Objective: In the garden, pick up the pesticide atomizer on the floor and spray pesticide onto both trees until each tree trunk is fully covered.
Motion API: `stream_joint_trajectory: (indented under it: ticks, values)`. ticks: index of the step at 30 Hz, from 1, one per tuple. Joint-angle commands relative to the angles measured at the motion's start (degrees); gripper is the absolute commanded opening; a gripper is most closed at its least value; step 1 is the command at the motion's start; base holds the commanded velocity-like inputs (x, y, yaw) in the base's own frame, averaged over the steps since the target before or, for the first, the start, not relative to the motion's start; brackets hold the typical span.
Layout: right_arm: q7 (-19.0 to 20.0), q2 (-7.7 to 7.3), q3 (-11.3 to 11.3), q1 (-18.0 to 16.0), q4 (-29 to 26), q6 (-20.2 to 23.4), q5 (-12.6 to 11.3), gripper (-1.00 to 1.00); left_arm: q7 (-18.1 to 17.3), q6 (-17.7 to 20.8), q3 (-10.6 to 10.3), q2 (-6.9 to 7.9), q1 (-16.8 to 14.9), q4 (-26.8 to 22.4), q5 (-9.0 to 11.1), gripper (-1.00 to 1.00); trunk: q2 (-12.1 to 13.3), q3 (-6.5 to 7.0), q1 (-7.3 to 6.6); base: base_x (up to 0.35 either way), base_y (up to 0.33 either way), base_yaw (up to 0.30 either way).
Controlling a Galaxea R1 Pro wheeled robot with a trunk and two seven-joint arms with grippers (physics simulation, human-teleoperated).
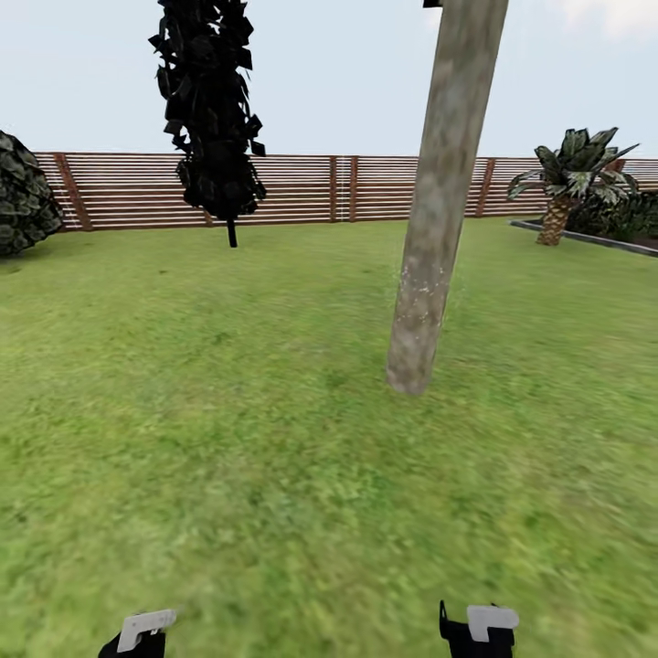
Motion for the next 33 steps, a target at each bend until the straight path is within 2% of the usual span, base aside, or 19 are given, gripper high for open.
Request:
stream_joint_trajectory:
  ticks: [1,29,33]
  values:
    - [-0.4,-0.01,0.5,0.0,0.0,0.0,0.0,1.00,0.2,-0.2,-0.5,0.01,0.0,0.0,0.3,-1.00,0.0,-0.05,-0.01,-0.003,-0.002,0.282]
    - [-0.4,0.08,0.5,0.0,0.0,0.0,0.0,1.00,0.2,0.1,-0.4,0.09,0.0,0.0,0.3,-1.00,0.0,-0.05,-0.01,0.000,0.000,0.285]
    - [-0.4,0.08,0.5,0.0,0.0,0.0,0.0,1.00,0.3,0.1,-0.4,0.02,0.0,0.0,0.3,-1.00,0.0,-0.05,-0.01,-0.173,0.070,0.286]
